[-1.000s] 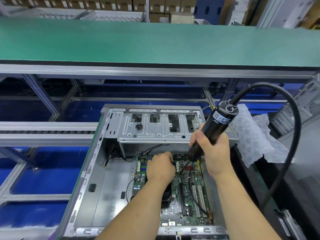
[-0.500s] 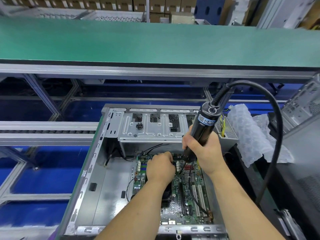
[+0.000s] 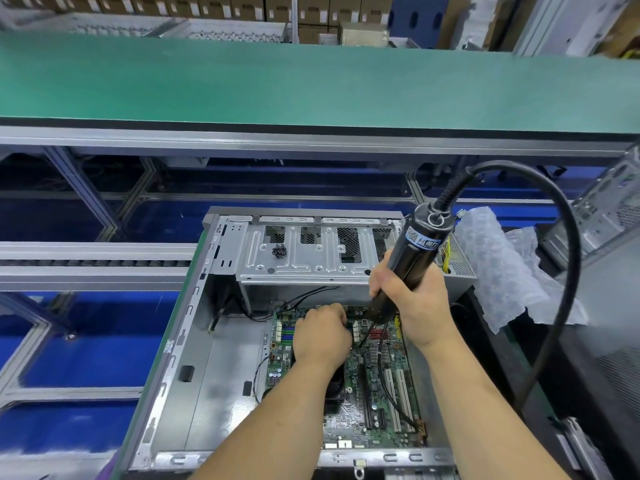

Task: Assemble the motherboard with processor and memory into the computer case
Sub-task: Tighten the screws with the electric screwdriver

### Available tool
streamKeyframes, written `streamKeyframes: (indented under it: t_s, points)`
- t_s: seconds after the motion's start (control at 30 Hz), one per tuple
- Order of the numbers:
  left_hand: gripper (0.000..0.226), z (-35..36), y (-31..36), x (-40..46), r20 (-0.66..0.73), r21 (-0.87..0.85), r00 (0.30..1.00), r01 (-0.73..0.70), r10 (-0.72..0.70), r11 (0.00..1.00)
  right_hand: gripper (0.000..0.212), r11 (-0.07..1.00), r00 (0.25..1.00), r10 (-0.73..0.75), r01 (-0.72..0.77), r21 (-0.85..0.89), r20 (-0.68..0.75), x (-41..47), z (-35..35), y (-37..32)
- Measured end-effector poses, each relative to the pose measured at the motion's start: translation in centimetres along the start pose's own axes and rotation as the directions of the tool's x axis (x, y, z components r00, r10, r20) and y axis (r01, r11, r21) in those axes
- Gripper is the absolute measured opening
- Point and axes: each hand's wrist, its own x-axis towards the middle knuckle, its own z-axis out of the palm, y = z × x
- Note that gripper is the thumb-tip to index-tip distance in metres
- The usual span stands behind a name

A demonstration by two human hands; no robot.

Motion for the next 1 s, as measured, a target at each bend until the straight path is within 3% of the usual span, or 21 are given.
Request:
streamKeyframes:
  t_s: [0.87,1.0]
  points:
    - [0.029,0.26,-0.25,0.10,-0.014,-0.026,1.000,-0.011,0.010,1.000,0.060,0.999,0.997,0.024,-0.027,0.045,0.068,0.09,-0.14,0.25]
    - [0.024,0.17,-0.13,0.15,-0.023,-0.049,1.000,-0.019,0.018,0.999,0.055,0.999,1.000,0.008,-0.008,0.039,-0.005,0.01,-0.65,0.27]
